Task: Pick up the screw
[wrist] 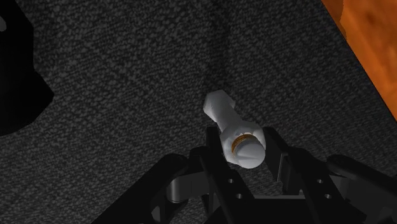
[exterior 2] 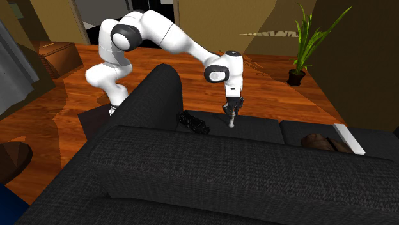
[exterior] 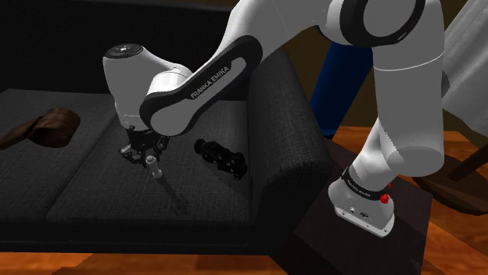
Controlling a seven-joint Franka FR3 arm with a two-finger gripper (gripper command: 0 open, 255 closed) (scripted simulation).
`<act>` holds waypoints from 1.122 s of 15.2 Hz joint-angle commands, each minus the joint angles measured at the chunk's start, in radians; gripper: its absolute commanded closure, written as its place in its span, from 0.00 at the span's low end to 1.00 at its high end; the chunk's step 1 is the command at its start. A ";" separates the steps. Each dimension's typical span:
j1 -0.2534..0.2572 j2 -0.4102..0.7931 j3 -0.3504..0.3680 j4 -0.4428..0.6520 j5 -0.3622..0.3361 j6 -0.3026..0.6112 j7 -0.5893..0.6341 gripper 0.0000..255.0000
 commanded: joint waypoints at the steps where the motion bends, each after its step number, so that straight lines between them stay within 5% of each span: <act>1: 0.000 0.001 0.000 0.000 0.000 0.001 0.000 1.00; 17: -0.016 -0.067 0.026 0.037 0.040 -0.100 -0.026 1.00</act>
